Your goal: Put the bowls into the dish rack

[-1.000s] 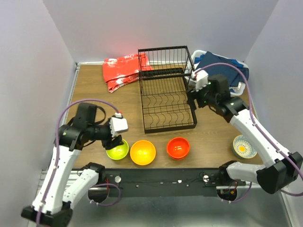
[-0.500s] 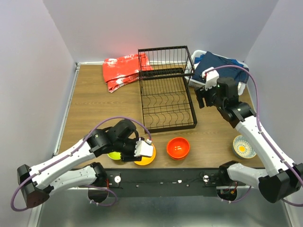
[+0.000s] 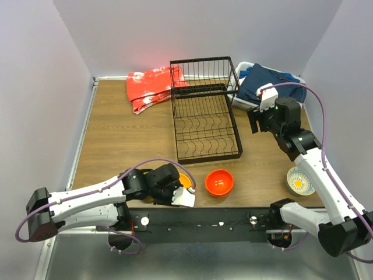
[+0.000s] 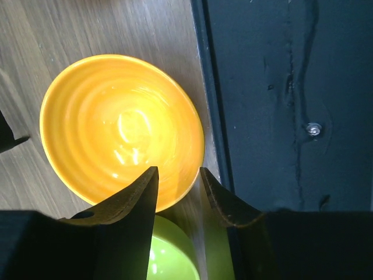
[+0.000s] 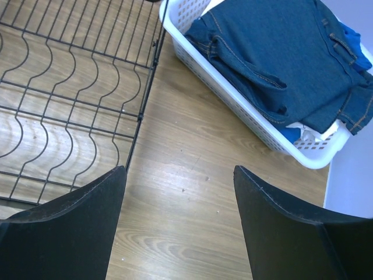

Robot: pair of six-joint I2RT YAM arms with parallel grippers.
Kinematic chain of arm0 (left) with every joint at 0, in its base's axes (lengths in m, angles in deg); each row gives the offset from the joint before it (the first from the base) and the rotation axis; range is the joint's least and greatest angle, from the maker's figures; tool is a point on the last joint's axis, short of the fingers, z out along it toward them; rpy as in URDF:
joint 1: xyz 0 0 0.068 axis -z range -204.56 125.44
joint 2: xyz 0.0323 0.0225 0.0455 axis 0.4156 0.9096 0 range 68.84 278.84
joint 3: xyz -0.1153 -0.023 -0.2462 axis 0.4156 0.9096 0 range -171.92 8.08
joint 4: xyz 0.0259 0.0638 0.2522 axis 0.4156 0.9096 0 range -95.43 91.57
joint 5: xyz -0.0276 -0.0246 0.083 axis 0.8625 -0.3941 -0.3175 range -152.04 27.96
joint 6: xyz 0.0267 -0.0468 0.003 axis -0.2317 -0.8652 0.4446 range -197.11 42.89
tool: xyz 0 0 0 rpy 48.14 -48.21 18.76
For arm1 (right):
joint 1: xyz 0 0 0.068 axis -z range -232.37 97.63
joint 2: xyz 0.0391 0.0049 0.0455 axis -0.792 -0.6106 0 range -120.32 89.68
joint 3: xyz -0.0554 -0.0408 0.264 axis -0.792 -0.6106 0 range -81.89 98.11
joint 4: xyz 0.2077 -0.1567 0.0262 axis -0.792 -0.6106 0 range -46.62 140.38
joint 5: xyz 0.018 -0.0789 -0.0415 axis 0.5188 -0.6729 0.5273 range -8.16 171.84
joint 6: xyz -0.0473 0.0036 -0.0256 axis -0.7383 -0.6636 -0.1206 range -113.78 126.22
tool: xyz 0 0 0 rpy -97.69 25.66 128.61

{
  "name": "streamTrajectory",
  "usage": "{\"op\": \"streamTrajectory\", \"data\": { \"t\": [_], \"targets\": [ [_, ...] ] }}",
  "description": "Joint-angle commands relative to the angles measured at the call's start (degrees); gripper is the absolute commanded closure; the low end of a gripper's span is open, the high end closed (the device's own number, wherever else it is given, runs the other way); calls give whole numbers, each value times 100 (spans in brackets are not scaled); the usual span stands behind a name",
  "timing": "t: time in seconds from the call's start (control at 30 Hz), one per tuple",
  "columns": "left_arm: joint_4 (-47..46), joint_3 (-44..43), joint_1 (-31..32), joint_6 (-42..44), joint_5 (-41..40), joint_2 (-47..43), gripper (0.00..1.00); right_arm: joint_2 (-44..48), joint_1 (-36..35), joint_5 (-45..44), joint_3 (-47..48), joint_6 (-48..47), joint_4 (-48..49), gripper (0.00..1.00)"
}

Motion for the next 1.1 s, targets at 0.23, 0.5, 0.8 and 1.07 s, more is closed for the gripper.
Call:
{"op": "streamTrajectory", "data": {
  "t": [0.23,0.5,0.8,1.07],
  "targets": [
    [-375,332,385,-157,-456,128,59,301,262,44,-274,31,42,18],
    [-436,525,552,-183,-385,145,56,327,350,123,-309,93,24,18],
    [-867,631,561,-350,-851,330,61,353,446,237,-309,216,-19,18],
    [-964,754,552,-245,-913,365,72,388,517,316,-327,304,-20,18]
  ]
}}
